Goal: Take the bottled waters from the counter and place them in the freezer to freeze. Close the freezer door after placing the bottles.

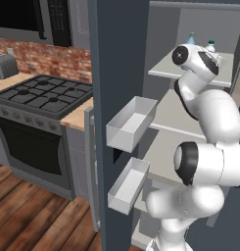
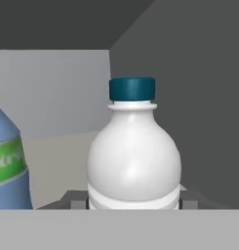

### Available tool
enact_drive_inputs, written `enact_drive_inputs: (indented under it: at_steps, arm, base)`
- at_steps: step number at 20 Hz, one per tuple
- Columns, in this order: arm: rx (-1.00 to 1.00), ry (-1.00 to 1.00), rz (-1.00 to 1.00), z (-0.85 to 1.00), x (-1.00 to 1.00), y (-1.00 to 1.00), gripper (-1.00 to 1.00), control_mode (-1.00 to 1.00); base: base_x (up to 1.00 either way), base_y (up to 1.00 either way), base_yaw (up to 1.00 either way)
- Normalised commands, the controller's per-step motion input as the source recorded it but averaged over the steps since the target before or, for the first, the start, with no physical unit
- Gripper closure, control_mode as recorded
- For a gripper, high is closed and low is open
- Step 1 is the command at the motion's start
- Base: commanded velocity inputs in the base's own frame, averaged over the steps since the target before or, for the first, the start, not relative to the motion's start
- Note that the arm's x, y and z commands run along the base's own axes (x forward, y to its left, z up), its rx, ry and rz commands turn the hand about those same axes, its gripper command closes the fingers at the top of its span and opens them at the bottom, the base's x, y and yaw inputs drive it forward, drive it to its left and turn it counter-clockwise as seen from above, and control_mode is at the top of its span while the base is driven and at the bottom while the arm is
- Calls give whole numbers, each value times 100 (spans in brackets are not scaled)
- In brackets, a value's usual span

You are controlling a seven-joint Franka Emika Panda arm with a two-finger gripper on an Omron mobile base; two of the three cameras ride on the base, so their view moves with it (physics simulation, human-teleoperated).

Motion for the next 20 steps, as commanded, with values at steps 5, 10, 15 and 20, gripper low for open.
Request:
enact_drive_inputs:
  at_steps: [5,10,15,20]
  arm:
    - [0,0,0,-12,29,0,100,-100]
    - [0,0,0,-15,28,0,100,-100]
    - [0,0,0,-25,24,-3,100,-100]
    - [0,-1,0,-23,10,-1,100,-100]
  base:
    - [0,0,0]
    - [0,0,0]
    - [0,0,0]
    - [0,0,0]
